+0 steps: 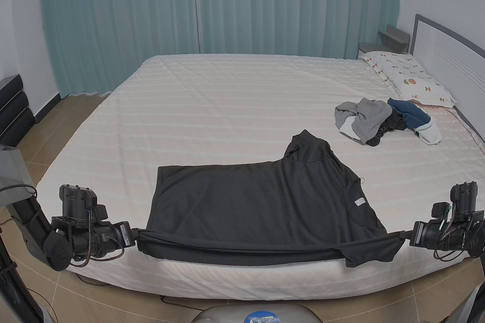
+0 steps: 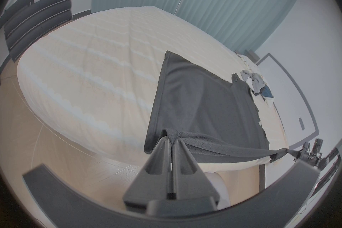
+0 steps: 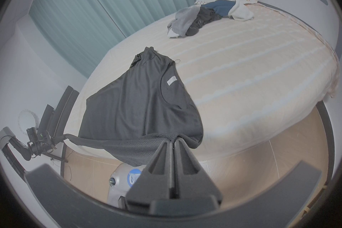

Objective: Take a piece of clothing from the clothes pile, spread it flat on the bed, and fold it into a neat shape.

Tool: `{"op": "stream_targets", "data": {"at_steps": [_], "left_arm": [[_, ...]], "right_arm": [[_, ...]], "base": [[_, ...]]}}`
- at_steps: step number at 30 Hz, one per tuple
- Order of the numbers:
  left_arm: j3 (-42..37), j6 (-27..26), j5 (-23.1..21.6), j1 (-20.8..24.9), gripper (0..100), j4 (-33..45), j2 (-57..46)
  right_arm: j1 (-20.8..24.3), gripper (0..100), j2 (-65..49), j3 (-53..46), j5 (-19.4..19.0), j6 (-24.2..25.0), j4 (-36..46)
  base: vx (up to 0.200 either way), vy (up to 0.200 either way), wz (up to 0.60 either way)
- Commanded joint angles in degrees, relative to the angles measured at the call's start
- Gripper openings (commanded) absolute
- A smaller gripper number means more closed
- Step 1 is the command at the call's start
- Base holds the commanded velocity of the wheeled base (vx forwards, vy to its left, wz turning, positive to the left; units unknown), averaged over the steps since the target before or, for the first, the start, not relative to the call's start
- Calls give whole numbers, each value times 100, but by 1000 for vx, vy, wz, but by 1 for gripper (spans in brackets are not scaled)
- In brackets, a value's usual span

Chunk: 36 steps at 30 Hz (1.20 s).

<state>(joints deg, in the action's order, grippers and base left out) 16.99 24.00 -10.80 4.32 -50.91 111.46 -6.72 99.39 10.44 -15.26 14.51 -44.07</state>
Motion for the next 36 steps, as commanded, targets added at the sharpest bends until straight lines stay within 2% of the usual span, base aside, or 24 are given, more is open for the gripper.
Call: {"op": "stream_targets", "data": {"at_steps": [1, 11, 25, 36], "left_arm": [[199, 184, -19, 8, 0, 2, 7], [357, 210, -19, -1, 0, -7, 16], [85, 201, 8, -36, 0, 2, -168], [507, 228, -27, -45, 0, 28, 289]], "right_arm": [[13, 0, 142, 284, -12, 0, 12], [83, 0, 485, 732, -12, 26, -5], [232, 0, 256, 653, -12, 35, -5], [223, 0, 608, 952, -3, 43, -14]], "base": [[0, 0, 0], [0, 0, 0], [0, 0, 0], [0, 0, 0]]}}
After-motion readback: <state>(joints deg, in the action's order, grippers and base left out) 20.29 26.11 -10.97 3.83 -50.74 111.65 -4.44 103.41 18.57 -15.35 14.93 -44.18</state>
